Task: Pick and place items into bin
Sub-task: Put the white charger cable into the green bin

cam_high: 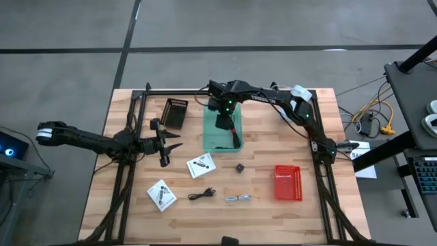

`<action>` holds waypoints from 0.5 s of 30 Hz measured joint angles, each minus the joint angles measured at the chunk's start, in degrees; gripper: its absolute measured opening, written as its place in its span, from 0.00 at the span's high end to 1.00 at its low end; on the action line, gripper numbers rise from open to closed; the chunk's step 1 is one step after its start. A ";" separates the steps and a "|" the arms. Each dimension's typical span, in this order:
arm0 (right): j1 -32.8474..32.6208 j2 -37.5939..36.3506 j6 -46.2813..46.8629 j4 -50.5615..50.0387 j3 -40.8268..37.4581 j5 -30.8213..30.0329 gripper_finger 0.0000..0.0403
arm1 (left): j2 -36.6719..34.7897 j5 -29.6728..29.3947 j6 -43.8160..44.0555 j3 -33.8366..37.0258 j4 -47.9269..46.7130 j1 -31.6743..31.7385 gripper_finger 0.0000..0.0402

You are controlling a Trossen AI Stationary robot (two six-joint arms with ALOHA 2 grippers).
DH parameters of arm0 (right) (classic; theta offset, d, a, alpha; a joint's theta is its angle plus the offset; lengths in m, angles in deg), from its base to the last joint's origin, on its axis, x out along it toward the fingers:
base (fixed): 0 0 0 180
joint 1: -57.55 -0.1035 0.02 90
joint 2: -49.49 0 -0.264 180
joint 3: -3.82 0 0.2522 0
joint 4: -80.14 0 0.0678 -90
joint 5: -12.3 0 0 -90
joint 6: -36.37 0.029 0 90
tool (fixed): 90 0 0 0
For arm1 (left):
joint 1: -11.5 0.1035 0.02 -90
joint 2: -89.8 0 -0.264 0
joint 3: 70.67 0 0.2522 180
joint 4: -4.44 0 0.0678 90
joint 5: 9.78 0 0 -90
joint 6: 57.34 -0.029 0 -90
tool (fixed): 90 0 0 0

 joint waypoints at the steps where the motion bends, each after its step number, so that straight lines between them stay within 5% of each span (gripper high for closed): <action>1: -0.63 -0.32 -0.22 0.17 -0.02 0.03 0.65 | 0.00 0.00 0.06 0.00 0.00 0.01 0.71; 15: -9.78 -11.04 -0.58 12.28 -8.08 0.38 0.74 | 0.01 0.00 0.24 0.13 -0.11 0.02 0.71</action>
